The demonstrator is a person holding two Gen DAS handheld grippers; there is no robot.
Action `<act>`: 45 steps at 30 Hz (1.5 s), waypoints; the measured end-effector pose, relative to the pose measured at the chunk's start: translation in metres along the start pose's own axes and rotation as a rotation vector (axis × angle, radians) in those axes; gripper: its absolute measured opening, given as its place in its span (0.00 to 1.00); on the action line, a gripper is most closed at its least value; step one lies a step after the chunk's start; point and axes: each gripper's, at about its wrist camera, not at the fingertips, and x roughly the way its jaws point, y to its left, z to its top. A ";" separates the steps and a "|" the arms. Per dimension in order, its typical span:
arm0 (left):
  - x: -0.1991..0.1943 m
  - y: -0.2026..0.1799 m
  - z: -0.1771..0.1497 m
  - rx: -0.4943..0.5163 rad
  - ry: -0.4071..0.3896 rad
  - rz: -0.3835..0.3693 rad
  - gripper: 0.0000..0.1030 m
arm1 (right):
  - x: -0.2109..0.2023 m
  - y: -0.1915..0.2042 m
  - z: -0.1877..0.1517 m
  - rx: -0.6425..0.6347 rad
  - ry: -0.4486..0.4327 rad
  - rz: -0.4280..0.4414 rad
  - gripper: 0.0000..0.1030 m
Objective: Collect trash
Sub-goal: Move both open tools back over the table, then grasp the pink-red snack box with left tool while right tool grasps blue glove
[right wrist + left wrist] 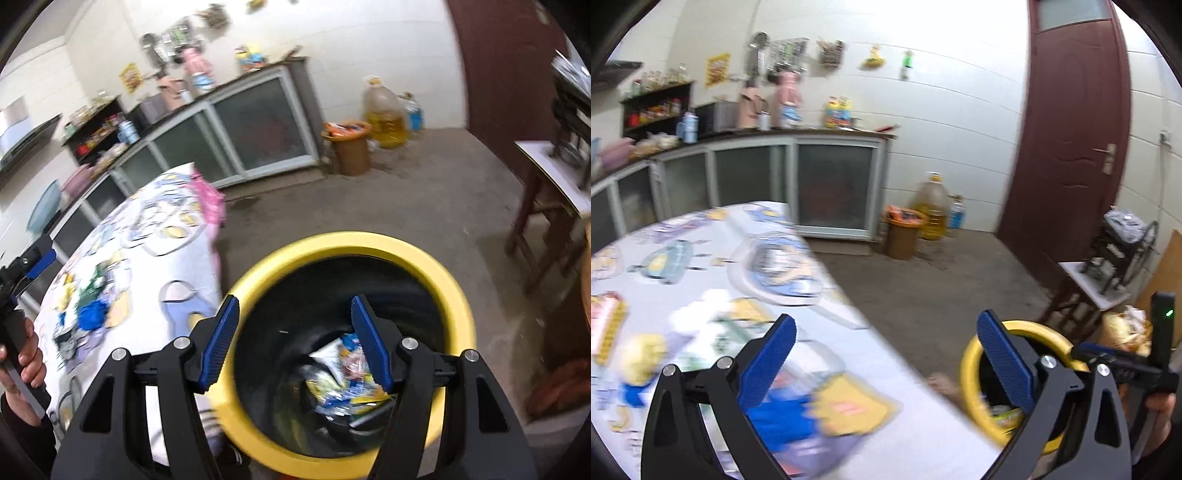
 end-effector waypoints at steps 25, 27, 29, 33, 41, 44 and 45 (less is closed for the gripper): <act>-0.082 0.287 -0.039 -0.049 0.104 0.459 0.92 | 0.105 0.288 -0.032 -0.551 0.198 0.325 0.66; -0.072 0.294 -0.033 -0.050 0.114 0.462 0.92 | 0.113 0.296 -0.035 -0.568 0.218 0.330 0.66; -0.059 0.304 -0.026 -0.043 0.138 0.457 0.92 | 0.120 0.302 -0.037 -0.589 0.229 0.327 0.67; -0.028 0.315 -0.015 0.005 0.202 0.462 0.92 | 0.131 0.308 -0.039 -0.603 0.248 0.325 0.68; 0.028 0.352 -0.017 -0.036 0.328 0.467 0.92 | 0.150 0.313 -0.039 -0.598 0.283 0.331 0.68; 0.039 0.357 -0.021 -0.054 0.346 0.459 0.92 | 0.156 0.311 -0.039 -0.586 0.298 0.324 0.68; 0.042 0.357 -0.023 -0.055 0.350 0.454 0.92 | 0.158 0.310 -0.039 -0.581 0.302 0.322 0.68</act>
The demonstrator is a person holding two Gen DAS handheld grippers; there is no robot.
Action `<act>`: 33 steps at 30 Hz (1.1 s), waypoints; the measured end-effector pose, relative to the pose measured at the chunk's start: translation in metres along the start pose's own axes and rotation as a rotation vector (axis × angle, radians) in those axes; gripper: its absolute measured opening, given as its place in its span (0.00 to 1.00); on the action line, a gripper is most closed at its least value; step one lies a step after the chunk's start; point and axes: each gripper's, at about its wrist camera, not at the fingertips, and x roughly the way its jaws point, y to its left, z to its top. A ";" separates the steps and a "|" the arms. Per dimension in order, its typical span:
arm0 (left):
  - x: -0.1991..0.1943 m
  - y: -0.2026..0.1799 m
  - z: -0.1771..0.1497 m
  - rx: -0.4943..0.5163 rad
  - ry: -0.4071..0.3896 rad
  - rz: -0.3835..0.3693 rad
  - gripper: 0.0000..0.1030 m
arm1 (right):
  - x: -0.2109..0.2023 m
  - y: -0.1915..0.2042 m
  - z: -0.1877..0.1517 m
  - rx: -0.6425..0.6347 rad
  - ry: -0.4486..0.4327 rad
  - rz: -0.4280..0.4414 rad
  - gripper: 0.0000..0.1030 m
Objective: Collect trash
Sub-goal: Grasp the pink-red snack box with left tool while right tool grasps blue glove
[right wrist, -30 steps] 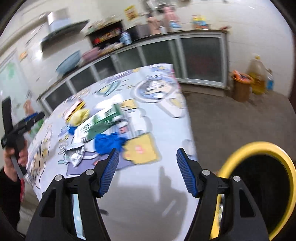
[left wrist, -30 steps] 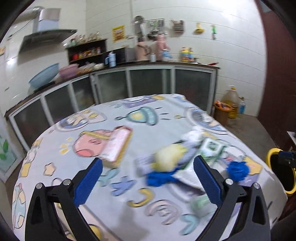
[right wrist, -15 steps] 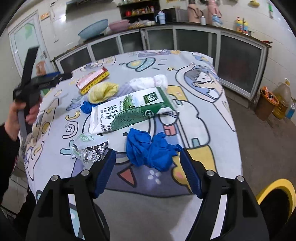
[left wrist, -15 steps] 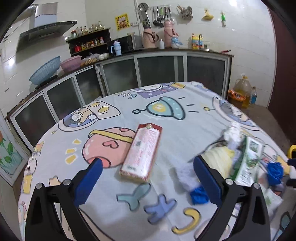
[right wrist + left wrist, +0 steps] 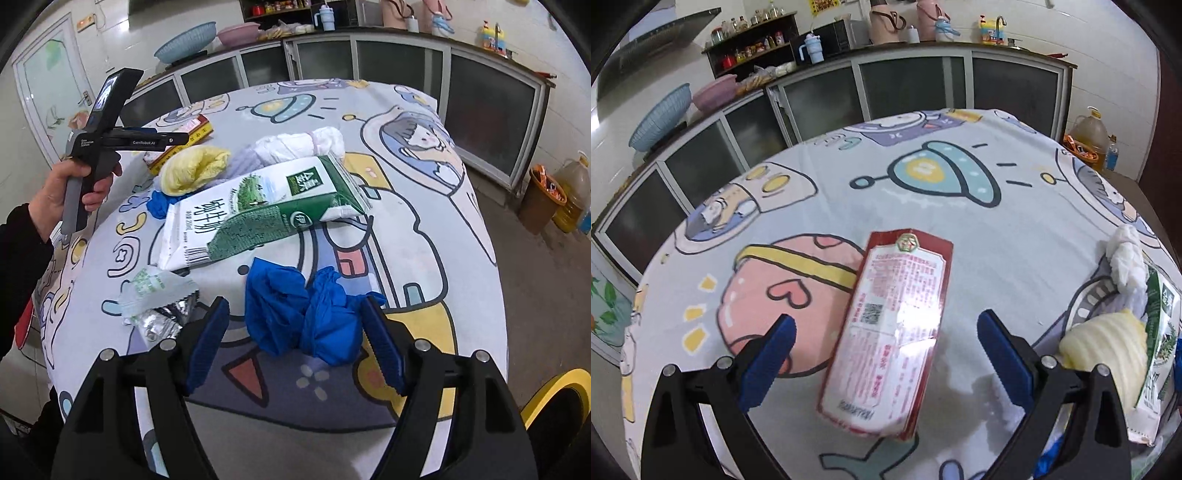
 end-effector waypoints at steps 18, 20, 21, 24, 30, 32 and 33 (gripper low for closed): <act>-0.022 0.020 -0.008 -0.072 -0.044 0.014 0.41 | -0.016 0.003 0.006 0.045 -0.026 0.008 0.14; -0.040 0.026 -0.012 -0.095 -0.068 0.015 0.41 | -0.023 0.007 0.005 0.044 -0.040 0.012 0.14; -0.047 0.028 -0.015 -0.106 -0.077 0.012 0.41 | -0.028 0.009 0.004 0.046 -0.047 0.025 0.14; -0.072 0.033 -0.028 -0.127 -0.104 0.009 0.41 | -0.040 0.016 0.002 0.048 -0.065 0.038 0.13; -0.117 0.036 -0.059 -0.159 -0.137 0.003 0.41 | -0.060 0.022 -0.002 0.060 -0.092 0.055 0.13; -0.128 0.035 -0.069 -0.170 -0.143 -0.008 0.41 | -0.065 0.025 -0.004 0.058 -0.102 0.059 0.13; -0.133 0.034 -0.074 -0.175 -0.145 -0.006 0.41 | -0.067 0.026 -0.005 0.059 -0.104 0.065 0.13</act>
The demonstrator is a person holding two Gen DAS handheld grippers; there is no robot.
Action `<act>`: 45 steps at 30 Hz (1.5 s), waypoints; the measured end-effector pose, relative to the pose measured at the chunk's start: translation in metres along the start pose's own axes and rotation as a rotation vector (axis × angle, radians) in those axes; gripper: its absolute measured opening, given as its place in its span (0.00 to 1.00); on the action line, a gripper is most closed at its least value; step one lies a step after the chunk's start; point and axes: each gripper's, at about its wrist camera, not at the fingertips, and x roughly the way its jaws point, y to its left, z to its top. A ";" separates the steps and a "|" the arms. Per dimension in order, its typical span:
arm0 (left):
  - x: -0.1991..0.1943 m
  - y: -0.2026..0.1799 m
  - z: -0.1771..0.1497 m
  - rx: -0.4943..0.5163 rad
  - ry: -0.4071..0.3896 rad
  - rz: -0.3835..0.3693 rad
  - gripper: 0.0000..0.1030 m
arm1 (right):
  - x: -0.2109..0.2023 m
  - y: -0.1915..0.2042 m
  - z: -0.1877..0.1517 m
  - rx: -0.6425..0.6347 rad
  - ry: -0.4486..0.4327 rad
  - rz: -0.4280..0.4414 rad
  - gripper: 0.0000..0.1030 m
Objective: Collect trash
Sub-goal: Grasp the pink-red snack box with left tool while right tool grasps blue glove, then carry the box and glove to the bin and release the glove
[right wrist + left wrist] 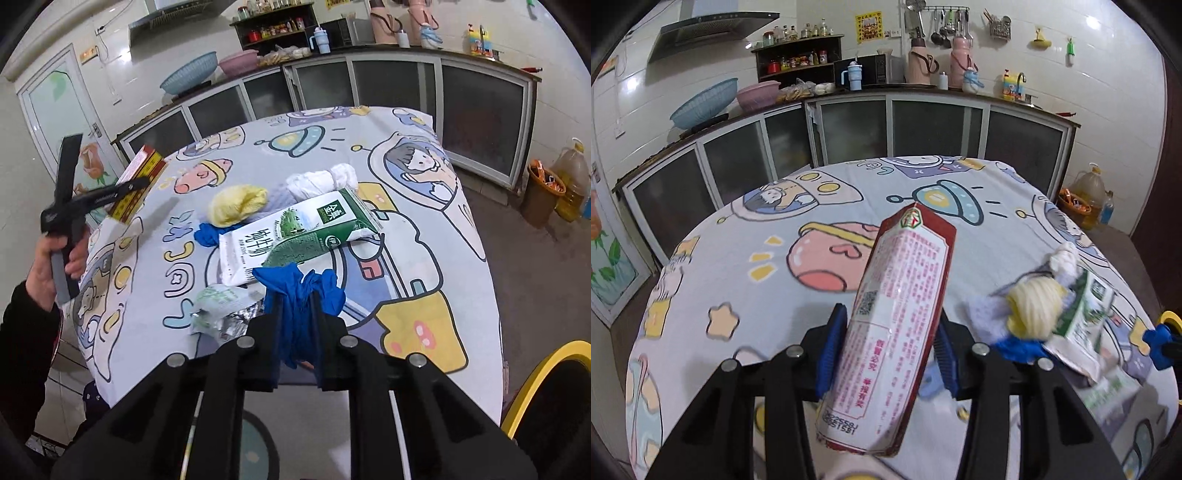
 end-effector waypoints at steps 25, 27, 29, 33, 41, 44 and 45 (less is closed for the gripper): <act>-0.068 -0.113 -0.060 0.041 -0.035 -0.207 0.42 | -0.061 -0.023 -0.031 0.055 -0.067 0.013 0.13; -0.068 -0.128 -0.060 0.059 -0.036 -0.226 0.42 | -0.067 -0.030 -0.034 0.071 -0.073 0.011 0.13; -0.069 -0.141 -0.060 0.072 -0.036 -0.242 0.42 | -0.073 -0.037 -0.037 0.078 -0.079 -0.001 0.13; -0.072 -0.169 -0.058 0.107 -0.041 -0.271 0.42 | -0.084 -0.051 -0.042 0.095 -0.093 -0.023 0.13; -0.076 -0.235 -0.055 0.193 -0.041 -0.363 0.42 | -0.110 -0.084 -0.057 0.151 -0.125 -0.080 0.13; -0.075 -0.260 -0.054 0.217 -0.040 -0.395 0.42 | -0.117 -0.098 -0.064 0.176 -0.134 -0.104 0.13; -0.074 -0.272 -0.054 0.230 -0.041 -0.404 0.42 | -0.121 -0.104 -0.067 0.189 -0.137 -0.114 0.13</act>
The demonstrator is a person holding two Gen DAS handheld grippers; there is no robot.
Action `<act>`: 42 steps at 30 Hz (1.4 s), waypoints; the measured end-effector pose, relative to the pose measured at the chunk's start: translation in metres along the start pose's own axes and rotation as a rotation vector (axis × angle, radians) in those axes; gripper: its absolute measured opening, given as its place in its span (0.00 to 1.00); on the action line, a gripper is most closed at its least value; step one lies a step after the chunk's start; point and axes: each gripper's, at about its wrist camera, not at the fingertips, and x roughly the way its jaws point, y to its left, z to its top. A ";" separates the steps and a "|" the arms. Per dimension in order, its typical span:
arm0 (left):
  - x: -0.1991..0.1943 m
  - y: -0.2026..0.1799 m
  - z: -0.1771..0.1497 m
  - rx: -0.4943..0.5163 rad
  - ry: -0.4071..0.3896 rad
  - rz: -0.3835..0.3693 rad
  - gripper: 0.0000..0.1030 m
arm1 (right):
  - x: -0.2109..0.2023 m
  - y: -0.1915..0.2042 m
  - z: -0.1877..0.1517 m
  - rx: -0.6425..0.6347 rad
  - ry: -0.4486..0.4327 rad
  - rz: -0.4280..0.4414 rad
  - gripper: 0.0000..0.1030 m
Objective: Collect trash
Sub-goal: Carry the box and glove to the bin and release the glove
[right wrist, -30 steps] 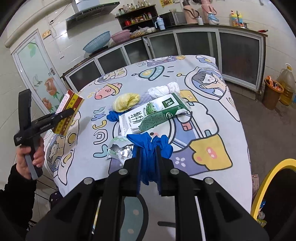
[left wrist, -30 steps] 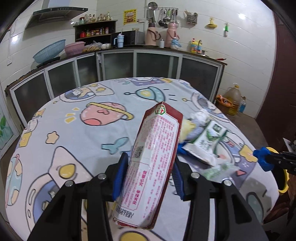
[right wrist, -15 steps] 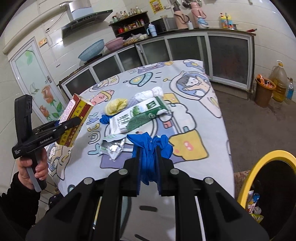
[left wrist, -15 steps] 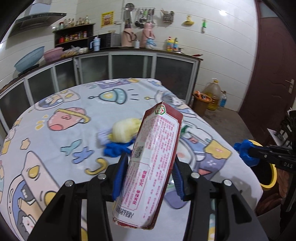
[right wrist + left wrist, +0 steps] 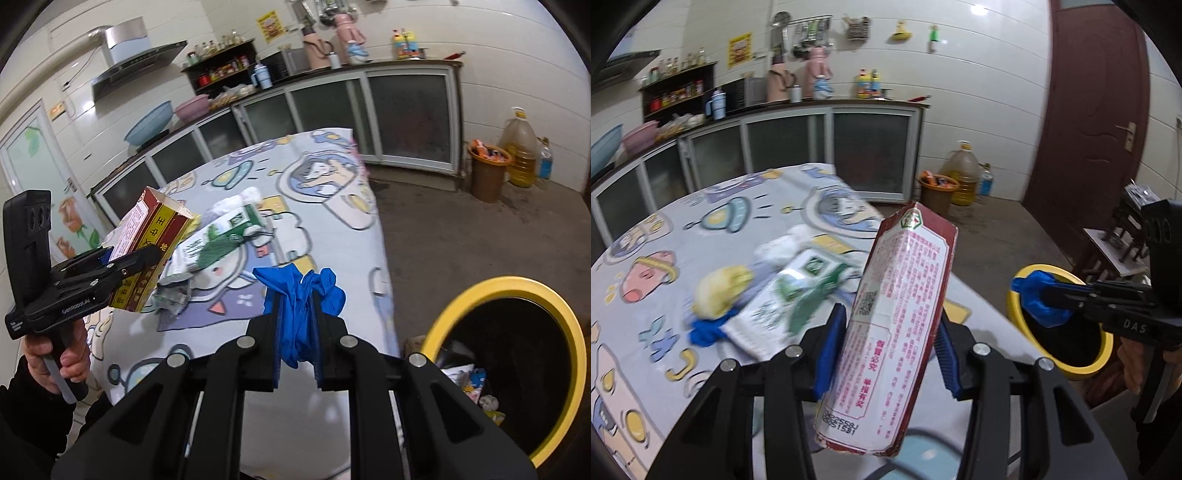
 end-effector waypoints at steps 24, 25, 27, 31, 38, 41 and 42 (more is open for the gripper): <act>0.074 -0.169 0.028 0.193 0.042 -0.253 0.43 | -0.044 -0.135 -0.038 0.242 -0.062 -0.209 0.13; 0.077 -0.174 0.028 0.197 0.046 -0.259 0.43 | -0.044 -0.138 -0.040 0.250 -0.064 -0.219 0.13; 0.084 -0.183 0.027 0.205 0.061 -0.269 0.43 | -0.045 -0.142 -0.043 0.258 -0.066 -0.240 0.13; 0.096 -0.194 0.024 0.215 0.086 -0.275 0.43 | -0.047 -0.154 -0.051 0.292 -0.064 -0.266 0.13; 0.117 -0.208 0.019 0.196 0.130 -0.286 0.43 | -0.046 -0.167 -0.059 0.329 -0.054 -0.309 0.13; 0.123 -0.214 0.019 0.198 0.137 -0.294 0.44 | -0.045 -0.174 -0.061 0.351 -0.041 -0.320 0.13; 0.124 -0.216 0.018 0.201 0.140 -0.293 0.44 | -0.045 -0.176 -0.062 0.362 -0.039 -0.327 0.13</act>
